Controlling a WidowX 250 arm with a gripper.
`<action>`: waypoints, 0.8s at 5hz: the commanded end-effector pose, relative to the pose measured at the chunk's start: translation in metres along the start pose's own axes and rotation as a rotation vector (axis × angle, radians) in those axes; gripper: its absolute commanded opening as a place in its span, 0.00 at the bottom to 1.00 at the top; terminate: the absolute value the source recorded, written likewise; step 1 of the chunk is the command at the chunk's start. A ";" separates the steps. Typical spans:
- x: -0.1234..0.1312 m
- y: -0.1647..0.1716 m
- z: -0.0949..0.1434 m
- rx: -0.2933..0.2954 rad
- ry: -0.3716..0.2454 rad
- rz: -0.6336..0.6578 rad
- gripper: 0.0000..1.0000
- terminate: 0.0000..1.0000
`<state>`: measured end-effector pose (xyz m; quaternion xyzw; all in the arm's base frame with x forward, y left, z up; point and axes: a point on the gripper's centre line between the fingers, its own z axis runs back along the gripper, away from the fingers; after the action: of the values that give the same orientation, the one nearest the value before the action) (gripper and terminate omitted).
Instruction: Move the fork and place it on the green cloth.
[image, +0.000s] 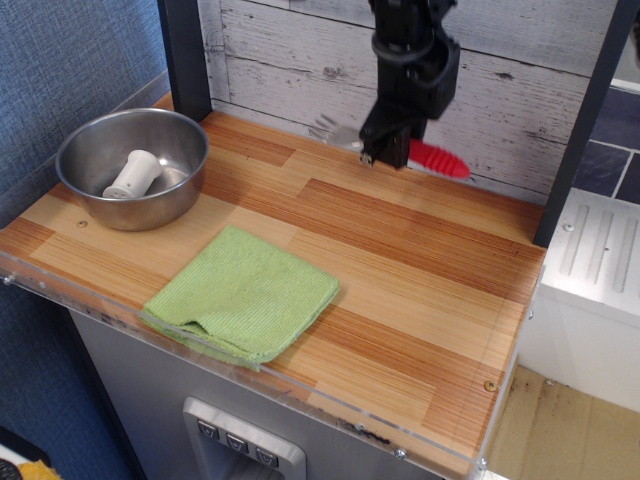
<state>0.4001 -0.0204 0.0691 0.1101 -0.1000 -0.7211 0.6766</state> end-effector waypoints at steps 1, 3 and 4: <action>0.024 -0.044 0.060 0.056 -0.008 -0.034 0.00 0.00; 0.020 -0.107 0.049 0.006 -0.022 -0.057 0.00 0.00; 0.019 -0.125 0.042 -0.005 -0.027 -0.082 0.00 0.00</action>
<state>0.2704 -0.0297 0.0553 0.0815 -0.0831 -0.7530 0.6476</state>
